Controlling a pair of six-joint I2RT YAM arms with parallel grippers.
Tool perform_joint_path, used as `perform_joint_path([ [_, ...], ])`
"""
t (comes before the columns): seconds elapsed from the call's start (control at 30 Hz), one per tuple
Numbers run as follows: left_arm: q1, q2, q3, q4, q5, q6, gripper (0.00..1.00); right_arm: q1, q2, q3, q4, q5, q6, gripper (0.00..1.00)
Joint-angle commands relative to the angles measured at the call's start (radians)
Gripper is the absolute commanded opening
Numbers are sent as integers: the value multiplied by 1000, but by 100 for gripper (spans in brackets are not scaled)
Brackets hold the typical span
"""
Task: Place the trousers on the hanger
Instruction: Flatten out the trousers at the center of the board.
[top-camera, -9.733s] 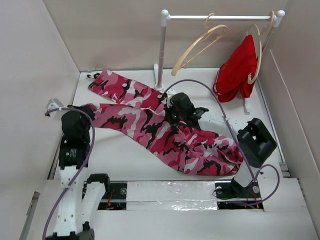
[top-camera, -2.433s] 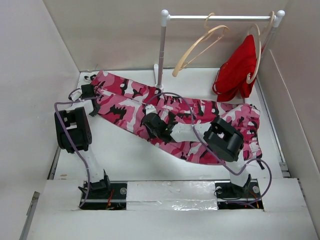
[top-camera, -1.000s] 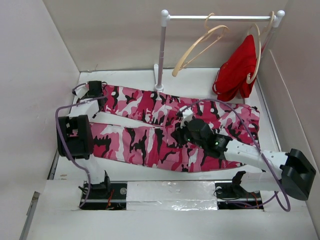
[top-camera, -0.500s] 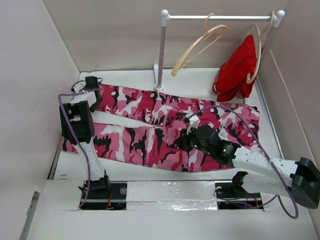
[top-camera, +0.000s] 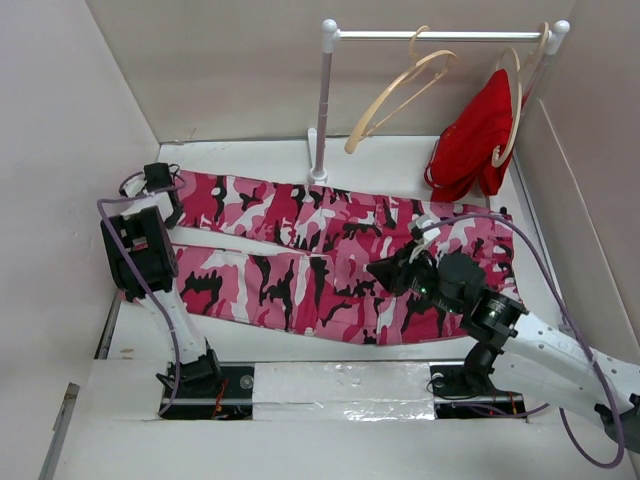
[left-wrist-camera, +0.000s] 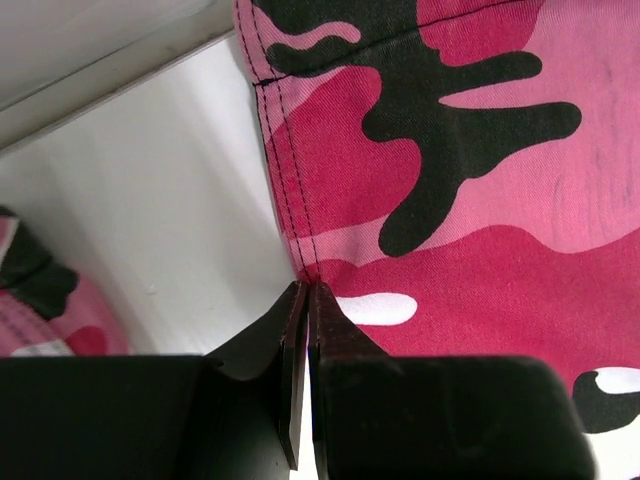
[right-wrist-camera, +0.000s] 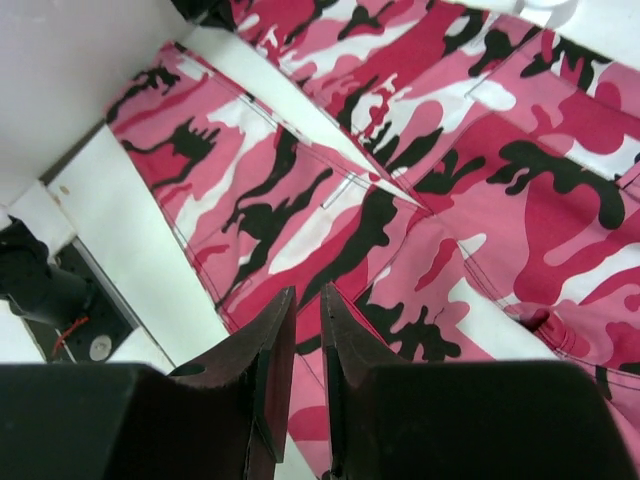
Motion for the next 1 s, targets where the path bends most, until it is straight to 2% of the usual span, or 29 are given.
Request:
perform_joint_path([
  [0.0,-5,-65,-66,-18,3,40,0,-13,-3,2,-9,-7,-4,22],
  [0.1,-14,-102,-73,-55,-51,15,0,-13,27,9,-26,-7,-3,22],
  [0.23,4,-150,-159,-84,-144,-34,0,-47,29,9,-65,108,12,23],
  [0.3,18,-180,-188,-78,-157,-49,0,-97,23,3,-65,116,15,23],
  [0.37,18,-199,-191,-78,-148,-48,0,-201,18,5,-85,109,32,24],
  [0.43,-25,-236,-167,-79,-134,-38,13,-284,12,5,-95,88,41,25],
  [0.47,-51,-254,-161,-60,-140,-10,21,-376,3,3,-101,79,43,25],
  [0.5,-77,-295,-153,-49,-140,3,41,-425,-2,2,-106,45,42,25],
  [0.53,-103,-314,-129,-44,-137,12,49,-476,-6,2,-112,30,40,25],
  [0.57,-163,-332,-115,-35,-132,18,53,-575,-18,-1,-114,21,43,25],
  [0.6,-197,-366,-100,-30,-122,30,61,-626,-25,-13,-112,-10,49,27],
  [0.67,-278,-397,-54,-29,-128,35,63,-727,-37,-30,-85,-62,63,28],
  [0.7,-371,-429,-43,-21,-135,31,63,-824,-45,-53,-76,-117,69,32],
  [0.77,-476,-473,-62,8,-144,21,63,-921,-48,-78,-57,-145,106,39],
  [0.8,-589,-525,-88,78,-146,24,60,-1015,-45,-93,-42,-180,117,47],
  [0.87,-695,-575,-187,199,-135,41,58,-1108,-35,-145,9,-214,147,56],
  [0.9,-743,-613,-222,244,-126,43,55,-1151,-26,-159,38,-252,155,64],
  [0.93,-830,-628,-289,278,-111,46,52,-1229,-2,-179,59,-284,176,68],
  [0.97,-867,-644,-320,310,-99,50,50,-1264,12,-185,84,-330,186,70],
])
